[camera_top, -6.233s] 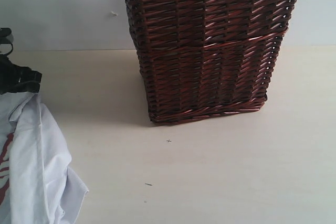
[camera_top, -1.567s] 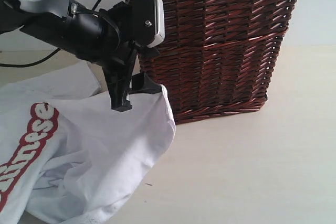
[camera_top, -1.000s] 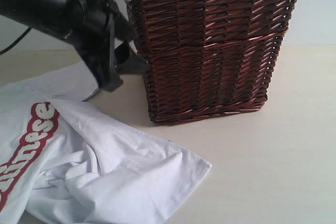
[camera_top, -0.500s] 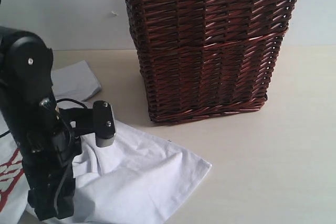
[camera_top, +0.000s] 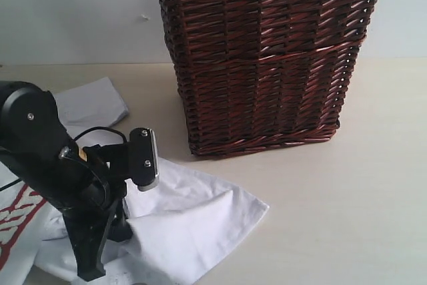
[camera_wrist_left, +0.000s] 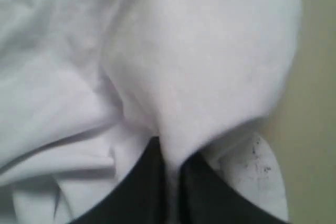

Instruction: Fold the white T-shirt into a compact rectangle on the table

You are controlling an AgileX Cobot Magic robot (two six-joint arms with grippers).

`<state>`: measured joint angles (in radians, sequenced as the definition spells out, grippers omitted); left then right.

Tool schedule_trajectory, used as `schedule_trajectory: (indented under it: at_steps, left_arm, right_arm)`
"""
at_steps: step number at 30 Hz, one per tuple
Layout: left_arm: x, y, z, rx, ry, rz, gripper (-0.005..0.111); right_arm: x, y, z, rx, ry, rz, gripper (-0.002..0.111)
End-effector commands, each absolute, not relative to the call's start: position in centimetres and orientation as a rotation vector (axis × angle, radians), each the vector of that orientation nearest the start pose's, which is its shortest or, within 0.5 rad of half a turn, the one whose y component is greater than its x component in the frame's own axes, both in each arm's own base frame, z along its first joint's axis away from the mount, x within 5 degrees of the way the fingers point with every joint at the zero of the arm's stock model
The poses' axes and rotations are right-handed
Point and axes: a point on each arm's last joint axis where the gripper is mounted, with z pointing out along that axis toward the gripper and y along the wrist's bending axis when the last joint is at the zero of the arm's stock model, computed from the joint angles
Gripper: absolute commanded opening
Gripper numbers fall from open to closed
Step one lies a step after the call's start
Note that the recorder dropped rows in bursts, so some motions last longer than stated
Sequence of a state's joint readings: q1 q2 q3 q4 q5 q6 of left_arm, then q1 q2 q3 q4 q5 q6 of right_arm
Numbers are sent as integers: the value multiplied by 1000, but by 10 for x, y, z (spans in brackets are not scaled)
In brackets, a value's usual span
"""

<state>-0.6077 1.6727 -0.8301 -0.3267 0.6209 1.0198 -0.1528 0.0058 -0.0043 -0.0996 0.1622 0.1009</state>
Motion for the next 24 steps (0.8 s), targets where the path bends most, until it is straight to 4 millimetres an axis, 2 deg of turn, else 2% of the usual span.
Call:
schedule_trajectory:
  at_steps: [1, 4, 10, 12, 15, 20, 22, 24]
  left_arm:
    - [230, -185, 163, 1751, 2192, -298, 1]
    - [240, -196, 183, 1681, 2158, -344, 1]
    - [256, -207, 257, 1576, 1975, -355, 1]
    - [260, -206, 269, 1552, 1950, -350, 2]
    - [268, -203, 266, 1521, 1996, -335, 12]
    - [279, -194, 228, 1453, 2205, -256, 53]
    - [278, -194, 217, 1447, 2270, -276, 63]
    - [275, -194, 212, 1447, 2326, -305, 65]
  right_arm:
    - [55, -10, 199, 145, 1632, -128, 0]
    - [55, -10, 199, 145, 1632, -128, 0]
    - [55, -10, 199, 145, 1632, -128, 0]
    - [55, -10, 199, 145, 1632, -128, 0]
    - [55, -10, 199, 145, 1632, -128, 0]
    - [55, -10, 199, 145, 1632, -128, 0]
    - [55, -10, 199, 145, 1632, -128, 0]
    - [55, -10, 199, 145, 1632, -128, 0]
